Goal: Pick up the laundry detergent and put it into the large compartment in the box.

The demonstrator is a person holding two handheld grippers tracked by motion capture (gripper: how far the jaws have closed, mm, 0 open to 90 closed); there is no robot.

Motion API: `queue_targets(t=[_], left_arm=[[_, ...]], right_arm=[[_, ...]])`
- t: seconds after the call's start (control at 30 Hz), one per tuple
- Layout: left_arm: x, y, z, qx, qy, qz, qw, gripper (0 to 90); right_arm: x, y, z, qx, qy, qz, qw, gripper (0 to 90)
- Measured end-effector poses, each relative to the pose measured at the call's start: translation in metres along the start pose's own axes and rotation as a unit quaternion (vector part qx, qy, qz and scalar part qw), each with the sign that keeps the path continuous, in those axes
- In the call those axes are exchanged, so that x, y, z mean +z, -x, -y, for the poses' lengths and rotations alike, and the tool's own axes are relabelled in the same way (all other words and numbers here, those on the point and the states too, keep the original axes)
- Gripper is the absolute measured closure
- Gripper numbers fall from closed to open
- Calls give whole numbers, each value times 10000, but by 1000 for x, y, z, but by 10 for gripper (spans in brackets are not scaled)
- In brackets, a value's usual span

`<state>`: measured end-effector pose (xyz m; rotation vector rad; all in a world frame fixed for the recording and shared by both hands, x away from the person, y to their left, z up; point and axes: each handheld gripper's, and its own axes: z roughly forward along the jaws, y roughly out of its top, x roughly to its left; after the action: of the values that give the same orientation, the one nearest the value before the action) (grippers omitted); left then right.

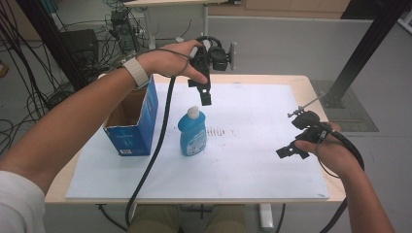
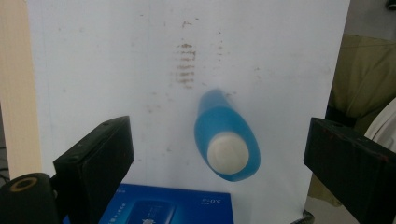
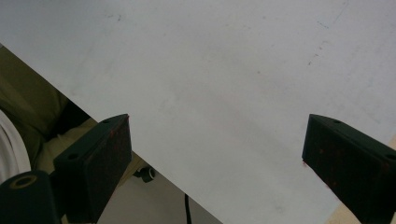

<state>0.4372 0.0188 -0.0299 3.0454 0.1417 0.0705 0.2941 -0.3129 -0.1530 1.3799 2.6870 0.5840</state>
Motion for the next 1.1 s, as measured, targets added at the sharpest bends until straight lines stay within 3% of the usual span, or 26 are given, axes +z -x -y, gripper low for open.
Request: queue_targets(t=[0.6, 1.1], left_arm=[[-1, 4, 9, -606, -121, -80, 9981, 91], [3, 0, 22, -897, -190, -45, 9958, 95]], right_arm=[[5, -4, -7, -66, -39, -22, 10000, 82], [7, -9, -12, -120, -50, -42, 9999, 84]])
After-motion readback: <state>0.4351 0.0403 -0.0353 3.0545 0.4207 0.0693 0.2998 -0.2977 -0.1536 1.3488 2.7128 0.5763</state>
